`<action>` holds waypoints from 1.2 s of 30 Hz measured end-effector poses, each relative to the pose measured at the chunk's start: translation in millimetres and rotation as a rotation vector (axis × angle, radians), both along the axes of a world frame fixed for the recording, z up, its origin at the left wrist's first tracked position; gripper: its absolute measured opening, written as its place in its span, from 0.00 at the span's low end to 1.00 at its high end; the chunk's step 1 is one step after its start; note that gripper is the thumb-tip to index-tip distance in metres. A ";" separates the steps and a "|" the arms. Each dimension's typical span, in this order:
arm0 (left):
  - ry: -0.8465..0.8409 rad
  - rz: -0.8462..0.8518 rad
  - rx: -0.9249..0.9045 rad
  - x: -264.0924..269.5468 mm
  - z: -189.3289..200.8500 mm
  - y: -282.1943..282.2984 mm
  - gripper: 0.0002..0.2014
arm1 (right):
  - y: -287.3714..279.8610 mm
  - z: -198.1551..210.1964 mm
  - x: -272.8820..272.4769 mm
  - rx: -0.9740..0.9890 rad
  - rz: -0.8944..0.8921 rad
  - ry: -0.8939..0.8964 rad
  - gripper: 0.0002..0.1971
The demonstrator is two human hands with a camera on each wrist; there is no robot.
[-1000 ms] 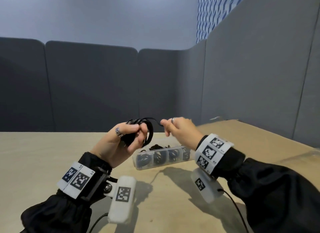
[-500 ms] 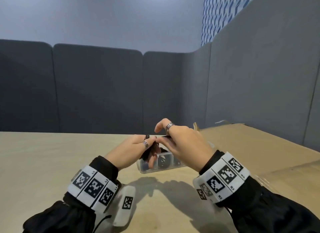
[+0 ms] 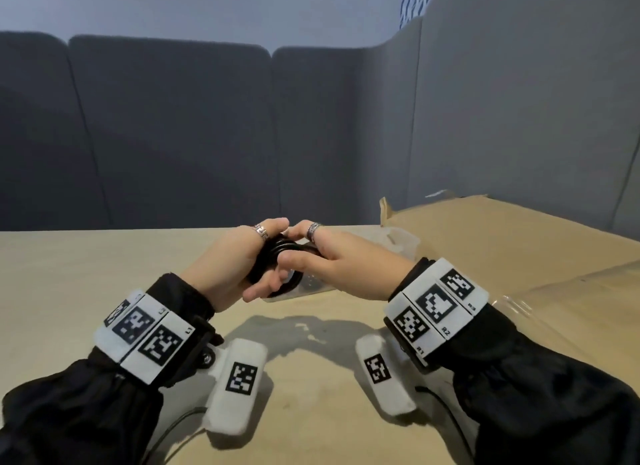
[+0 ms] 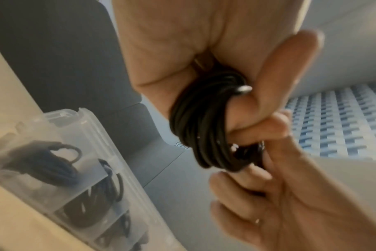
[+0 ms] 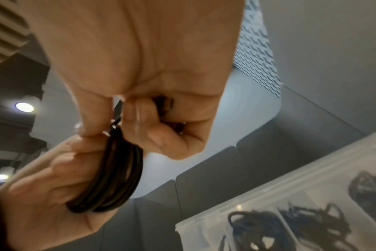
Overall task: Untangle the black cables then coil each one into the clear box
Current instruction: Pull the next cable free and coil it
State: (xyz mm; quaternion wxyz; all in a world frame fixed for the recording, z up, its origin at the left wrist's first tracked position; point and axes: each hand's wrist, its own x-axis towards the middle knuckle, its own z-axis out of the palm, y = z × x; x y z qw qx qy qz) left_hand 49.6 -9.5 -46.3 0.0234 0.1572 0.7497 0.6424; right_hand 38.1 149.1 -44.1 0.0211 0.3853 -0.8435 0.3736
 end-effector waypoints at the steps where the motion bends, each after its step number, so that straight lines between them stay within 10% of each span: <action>1: 0.050 0.061 -0.027 -0.8 -1.3 1.5 0.30 | -0.3 -0.6 -0.9 0.039 -0.036 0.043 0.14; 7: 0.231 0.283 0.058 -5.8 -5.0 5.1 0.19 | -0.7 -0.3 0.9 0.094 -0.105 0.111 0.10; 13: 0.022 0.019 0.382 -6.7 -2.5 -4.6 0.09 | 5.1 -0.1 -10.0 -0.157 -0.184 0.087 0.08; 30: 0.085 0.072 0.575 -11.0 -6.1 5.9 0.16 | -3.3 -5.1 -8.8 -0.354 -0.129 -0.270 0.04; 36: 0.070 0.196 0.400 -12.2 -6.9 0.3 0.15 | 10.2 0.1 -14.4 -0.206 -0.287 0.075 0.07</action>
